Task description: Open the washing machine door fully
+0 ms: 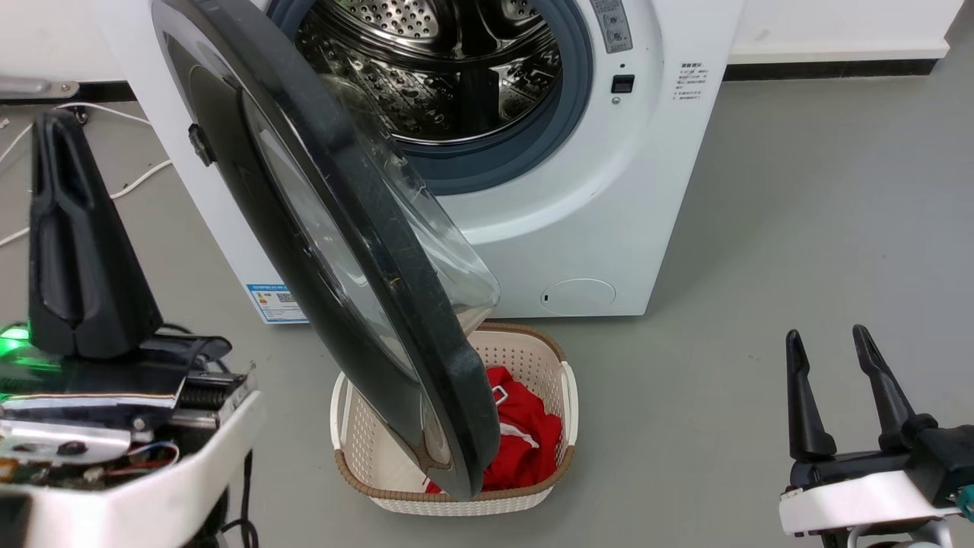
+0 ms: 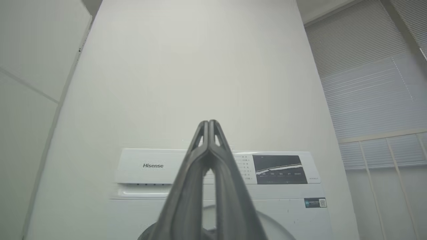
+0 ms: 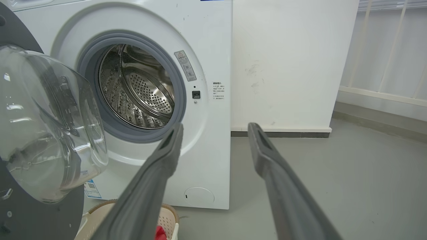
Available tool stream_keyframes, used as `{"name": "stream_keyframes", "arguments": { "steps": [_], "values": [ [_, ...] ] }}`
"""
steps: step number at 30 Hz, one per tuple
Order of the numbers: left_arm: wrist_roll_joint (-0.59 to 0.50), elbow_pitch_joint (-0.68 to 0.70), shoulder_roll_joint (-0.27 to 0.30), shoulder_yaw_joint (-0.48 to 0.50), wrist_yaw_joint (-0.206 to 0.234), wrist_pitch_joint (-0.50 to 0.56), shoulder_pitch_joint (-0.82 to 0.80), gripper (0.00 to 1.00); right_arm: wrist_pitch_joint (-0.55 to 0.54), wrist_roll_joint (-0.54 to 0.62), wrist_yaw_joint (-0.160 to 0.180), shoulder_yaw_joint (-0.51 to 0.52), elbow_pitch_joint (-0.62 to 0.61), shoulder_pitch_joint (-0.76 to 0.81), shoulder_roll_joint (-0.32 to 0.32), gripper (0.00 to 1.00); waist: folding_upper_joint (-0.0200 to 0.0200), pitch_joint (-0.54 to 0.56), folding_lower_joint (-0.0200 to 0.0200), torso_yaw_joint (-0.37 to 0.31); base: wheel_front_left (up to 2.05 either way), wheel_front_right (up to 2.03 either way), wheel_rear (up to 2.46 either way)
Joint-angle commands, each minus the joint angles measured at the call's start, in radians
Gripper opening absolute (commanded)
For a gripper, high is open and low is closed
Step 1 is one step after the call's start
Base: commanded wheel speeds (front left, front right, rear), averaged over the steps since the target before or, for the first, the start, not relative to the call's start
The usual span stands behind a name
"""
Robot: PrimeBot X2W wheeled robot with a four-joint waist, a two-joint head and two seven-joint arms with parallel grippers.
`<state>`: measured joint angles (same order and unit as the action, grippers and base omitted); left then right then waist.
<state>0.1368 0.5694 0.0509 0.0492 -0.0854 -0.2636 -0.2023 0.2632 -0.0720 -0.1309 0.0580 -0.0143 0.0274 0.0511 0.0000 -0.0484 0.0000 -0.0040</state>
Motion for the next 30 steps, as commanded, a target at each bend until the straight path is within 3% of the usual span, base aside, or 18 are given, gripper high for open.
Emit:
{"name": "stream_keyframes", "arguments": {
  "steps": [1,7,12,17,23,30],
  "values": [
    [0.005,0.019,-0.001,-0.01,-0.004,-0.001,-0.015,0.0,0.001,-0.005,0.0,-0.002,0.003,-0.012,-0.002,1.0,0.0,-0.001,0.0,-0.002,0.0,0.0,0.0],
    [0.012,0.062,-0.001,-0.175,-0.033,-0.001,-0.007,0.0,0.001,-0.009,0.0,-0.005,0.007,-0.015,-0.002,1.0,0.0,-0.004,0.0,-0.012,0.0,0.0,0.0],
    [0.033,-0.037,0.022,-0.371,-0.044,-0.001,0.059,0.0,0.001,-0.014,0.0,-0.006,0.011,-0.017,-0.002,1.0,0.0,-0.006,0.0,-0.018,0.0,0.0,0.0],
    [0.055,-0.195,0.098,-0.538,-0.045,-0.002,0.149,0.0,0.001,-0.021,0.0,-0.01,0.018,-0.012,-0.002,1.0,0.0,-0.002,0.0,-0.024,0.0,0.0,0.0],
    [0.049,-0.37,0.178,-0.643,-0.045,-0.002,0.232,0.0,0.001,-0.027,0.0,-0.006,0.022,-0.003,-0.002,1.0,0.0,-0.005,0.0,-0.023,0.0,0.0,0.0],
    [0.065,-0.543,0.156,-0.655,-0.028,0.0,0.207,0.0,0.001,-0.026,0.0,-0.017,0.029,-0.011,-0.002,1.0,0.0,-0.004,0.0,-0.032,0.0,0.0,0.0]
  ]
}}
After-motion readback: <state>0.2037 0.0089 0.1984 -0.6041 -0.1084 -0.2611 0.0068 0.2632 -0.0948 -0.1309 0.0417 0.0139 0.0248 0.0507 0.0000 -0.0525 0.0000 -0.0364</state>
